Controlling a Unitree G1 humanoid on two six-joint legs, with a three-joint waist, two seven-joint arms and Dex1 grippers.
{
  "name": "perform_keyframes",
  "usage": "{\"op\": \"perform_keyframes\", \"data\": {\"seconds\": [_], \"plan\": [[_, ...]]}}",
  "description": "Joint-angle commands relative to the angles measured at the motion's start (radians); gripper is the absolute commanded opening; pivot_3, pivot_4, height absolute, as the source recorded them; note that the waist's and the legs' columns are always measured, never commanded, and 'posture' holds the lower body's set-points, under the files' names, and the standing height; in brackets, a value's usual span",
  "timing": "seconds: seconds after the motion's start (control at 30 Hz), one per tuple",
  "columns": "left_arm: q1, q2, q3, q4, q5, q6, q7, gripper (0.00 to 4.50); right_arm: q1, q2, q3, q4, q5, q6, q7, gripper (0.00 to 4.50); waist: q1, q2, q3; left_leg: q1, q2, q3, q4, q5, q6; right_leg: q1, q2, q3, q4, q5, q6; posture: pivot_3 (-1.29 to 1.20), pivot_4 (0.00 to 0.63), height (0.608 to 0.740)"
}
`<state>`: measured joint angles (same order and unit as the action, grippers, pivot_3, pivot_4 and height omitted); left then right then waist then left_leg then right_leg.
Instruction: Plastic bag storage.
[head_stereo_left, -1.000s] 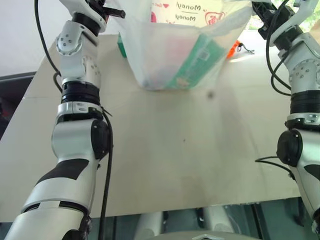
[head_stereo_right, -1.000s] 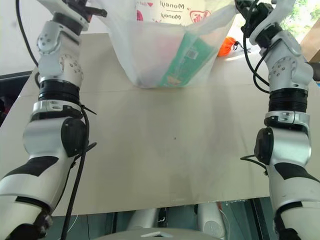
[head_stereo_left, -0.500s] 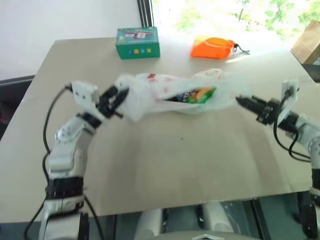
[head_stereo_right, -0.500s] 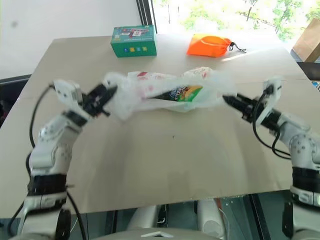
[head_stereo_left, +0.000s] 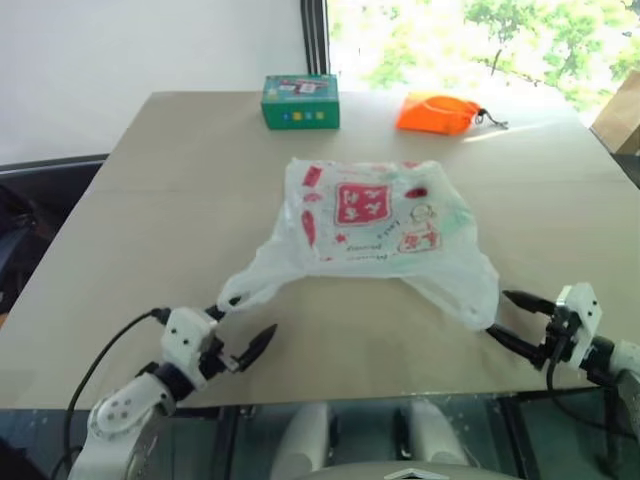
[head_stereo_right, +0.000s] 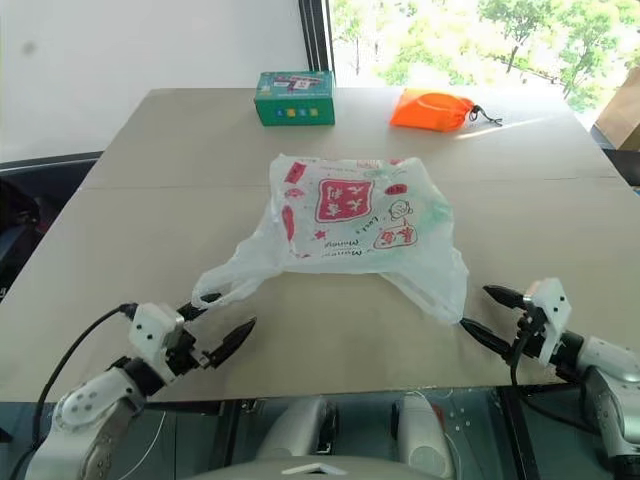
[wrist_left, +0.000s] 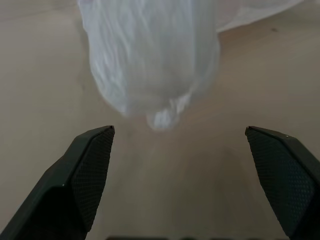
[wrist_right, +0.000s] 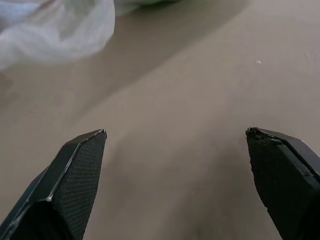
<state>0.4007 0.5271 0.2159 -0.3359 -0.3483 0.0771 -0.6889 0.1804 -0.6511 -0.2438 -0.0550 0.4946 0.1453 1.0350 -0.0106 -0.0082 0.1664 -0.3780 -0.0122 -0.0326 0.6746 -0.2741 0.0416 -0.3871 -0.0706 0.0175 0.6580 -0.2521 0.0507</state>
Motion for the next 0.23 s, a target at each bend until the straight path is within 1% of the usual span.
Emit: {"op": "perform_keyframes", "data": {"seconds": [0.03,0.13,0.23], "plan": [[0.047,-0.027,0.054,0.040,0.035,-0.104,0.022,4.45,0.022,-0.024,-0.065,0.128,-0.032,-0.185,0.095,4.50,0.000,0.000,0.000,-0.001,0.000,0.000,-0.002,0.000,0.000,-0.001,0.000,0.000,-0.001,0.001,0.002,0.00,0.150,0.740],[0.057,-0.034,0.062,0.087,0.062,-0.194,0.013,4.45,-0.010,-0.014,-0.086,0.218,-0.015,-0.264,0.132,4.50,0.000,0.000,0.000,-0.001,0.000,0.001,-0.005,-0.001,0.000,-0.002,-0.001,-0.001,-0.003,0.001,0.002,0.00,0.150,0.740],[0.076,-0.038,0.048,0.098,0.065,-0.243,-0.009,4.45,-0.029,-0.019,-0.085,0.262,-0.016,-0.296,0.155,4.50,-0.001,0.000,0.000,-0.001,0.000,0.001,-0.005,-0.001,0.000,-0.002,-0.001,-0.001,-0.004,0.000,0.000,0.00,0.150,0.740]]}}
